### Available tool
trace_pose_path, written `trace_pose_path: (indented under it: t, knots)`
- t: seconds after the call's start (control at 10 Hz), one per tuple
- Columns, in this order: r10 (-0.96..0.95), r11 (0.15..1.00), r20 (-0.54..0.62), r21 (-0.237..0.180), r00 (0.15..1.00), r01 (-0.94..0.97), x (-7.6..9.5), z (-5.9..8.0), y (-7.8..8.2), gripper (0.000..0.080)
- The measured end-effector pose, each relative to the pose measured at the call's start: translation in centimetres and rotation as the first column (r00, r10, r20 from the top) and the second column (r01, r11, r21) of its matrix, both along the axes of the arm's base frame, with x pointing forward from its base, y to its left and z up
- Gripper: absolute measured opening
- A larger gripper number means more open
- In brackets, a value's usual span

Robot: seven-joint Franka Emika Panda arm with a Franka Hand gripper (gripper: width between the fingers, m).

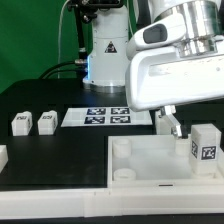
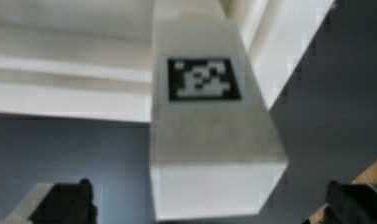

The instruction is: Assemble one leg

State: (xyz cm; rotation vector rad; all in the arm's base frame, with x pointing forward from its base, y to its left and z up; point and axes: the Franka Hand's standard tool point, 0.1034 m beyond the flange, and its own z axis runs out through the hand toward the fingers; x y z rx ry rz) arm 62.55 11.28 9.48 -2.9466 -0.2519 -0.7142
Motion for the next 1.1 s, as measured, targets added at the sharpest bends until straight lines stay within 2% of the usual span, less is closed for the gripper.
trace_pose_path:
  t: [0.1,0.2,0.3,0.4,0.6,0.7,1.0,1.1]
  knots:
    - [0.01,1.0,-0.135,0.001,0.991,-0.01,-0.5,-0.8,0.5,0.0649]
    - [0.013,1.0,-0.234,0.002,0.972,-0.013,-0.2,-0.6,0.7,0.0649]
    - [0.016,1.0,-0.27,0.001,0.963,-0.016,0.2,-0.5,0.7,0.0649]
    - [0.029,0.999,-0.414,-0.002,0.91,-0.033,-0.9,-1.0,0.5,0.0649]
    - [0.042,0.999,-0.57,0.001,0.82,-0.05,-1.4,-1.2,0.1,0.0649]
    - [0.036,0.999,-0.561,0.0,0.827,-0.044,-0.8,-1.5,-0.4,0.0649]
    - [0.02,1.0,-0.563,-0.003,0.826,-0.026,-0.8,-1.6,-0.6,0.0649]
    - [-0.003,1.0,-0.566,-0.007,0.824,-0.001,-0.9,-1.6,-0.6,0.056]
